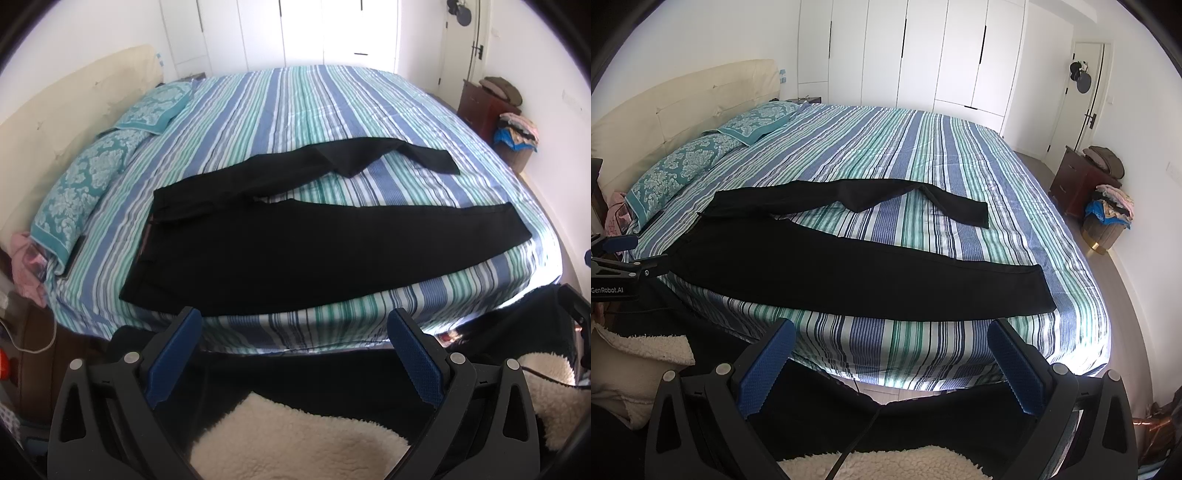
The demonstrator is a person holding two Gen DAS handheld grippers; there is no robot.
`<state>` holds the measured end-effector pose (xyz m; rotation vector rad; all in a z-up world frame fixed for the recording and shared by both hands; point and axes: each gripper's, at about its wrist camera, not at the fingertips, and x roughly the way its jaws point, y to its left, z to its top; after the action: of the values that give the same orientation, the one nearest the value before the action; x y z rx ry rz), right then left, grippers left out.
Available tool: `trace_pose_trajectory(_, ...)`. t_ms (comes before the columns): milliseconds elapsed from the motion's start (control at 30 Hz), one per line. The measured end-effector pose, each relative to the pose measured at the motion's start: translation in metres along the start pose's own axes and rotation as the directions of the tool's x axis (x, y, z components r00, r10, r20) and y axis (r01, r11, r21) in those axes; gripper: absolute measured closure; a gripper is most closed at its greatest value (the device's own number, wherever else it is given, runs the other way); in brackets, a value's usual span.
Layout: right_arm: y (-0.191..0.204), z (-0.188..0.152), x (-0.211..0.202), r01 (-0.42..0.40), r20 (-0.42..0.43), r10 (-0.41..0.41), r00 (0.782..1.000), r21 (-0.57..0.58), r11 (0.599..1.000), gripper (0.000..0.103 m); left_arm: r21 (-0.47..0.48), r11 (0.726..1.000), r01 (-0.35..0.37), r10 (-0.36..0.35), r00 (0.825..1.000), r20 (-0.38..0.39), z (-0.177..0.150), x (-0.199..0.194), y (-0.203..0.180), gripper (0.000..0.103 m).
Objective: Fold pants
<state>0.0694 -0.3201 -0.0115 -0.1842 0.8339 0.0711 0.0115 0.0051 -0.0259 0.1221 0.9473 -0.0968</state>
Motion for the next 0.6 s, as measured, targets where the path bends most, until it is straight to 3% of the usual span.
trace_pose_trajectory(600,0.002,-0.0014,0.0049,-0.007,-0.009,0.007,1.0,0.001,1.0,0.0,-0.038,0.998,0.04,-0.04,0.999,0.004,0.0039,0.0014,0.0039,0.002)
